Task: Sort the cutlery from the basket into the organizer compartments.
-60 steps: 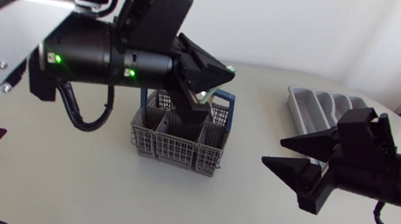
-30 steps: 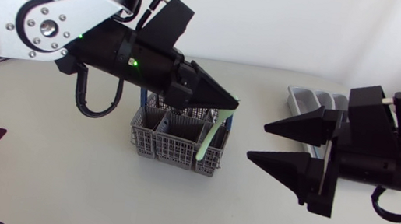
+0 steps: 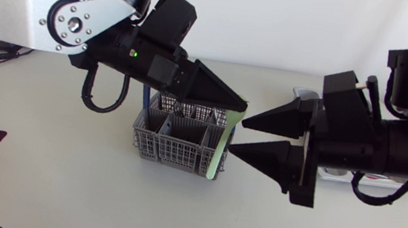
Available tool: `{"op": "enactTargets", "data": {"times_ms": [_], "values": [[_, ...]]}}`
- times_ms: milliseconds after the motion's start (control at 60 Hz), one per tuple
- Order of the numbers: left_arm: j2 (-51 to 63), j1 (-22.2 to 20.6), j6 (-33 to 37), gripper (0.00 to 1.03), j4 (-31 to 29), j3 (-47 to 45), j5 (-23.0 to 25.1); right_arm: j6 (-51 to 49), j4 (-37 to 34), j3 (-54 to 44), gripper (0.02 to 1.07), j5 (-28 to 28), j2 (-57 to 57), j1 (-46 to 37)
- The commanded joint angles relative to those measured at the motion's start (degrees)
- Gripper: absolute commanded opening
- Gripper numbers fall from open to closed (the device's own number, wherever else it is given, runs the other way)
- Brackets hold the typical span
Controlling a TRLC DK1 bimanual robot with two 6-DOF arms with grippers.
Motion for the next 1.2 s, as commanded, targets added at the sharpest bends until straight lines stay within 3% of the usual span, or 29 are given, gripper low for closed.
{"op": "enactTargets", "data": {"times_ms": [0,117,617,733,933,983,1067,1150,1183], "values": [[1.16,0.60,-1.40,0.03,-0.56,1.98,2.32,1.41,0.63,2.31,0.63,-0.99,1.69,0.30],[1.16,0.33,-1.40,0.03,-0.56,2.07,2.93,1.85,0.71,3.37,0.60,-1.34,3.10,0.57],[1.16,0.16,-1.14,0.03,-0.38,2.07,3.11,3.96,0.98,4.51,0.21,-2.13,4.86,4.26],[1.07,0.16,-1.14,0.03,-0.38,1.80,3.28,4.13,0.63,4.60,0.08,-1.95,5.21,4.70],[0.81,0.68,-1.40,0.06,-0.21,2.15,3.20,4.22,-1.04,4.60,0.08,-0.99,5.65,5.31],[0.63,1.12,-1.58,0.14,-0.12,2.42,3.20,4.22,-1.57,4.60,0.08,-0.55,5.65,5.31],[0.28,1.65,-2.02,0.42,-0.12,3.21,3.20,4.05,-2.27,4.51,0.08,-0.11,5.65,5.58],[-0.16,2.18,-2.63,0.45,0.15,3.82,3.20,4.05,-2.63,4.25,0.08,0.07,5.21,5.58],[-0.25,2.27,-2.72,0.56,0.23,3.91,3.20,4.05,-3.06,4.16,0.08,0.33,4.95,5.49]]}}
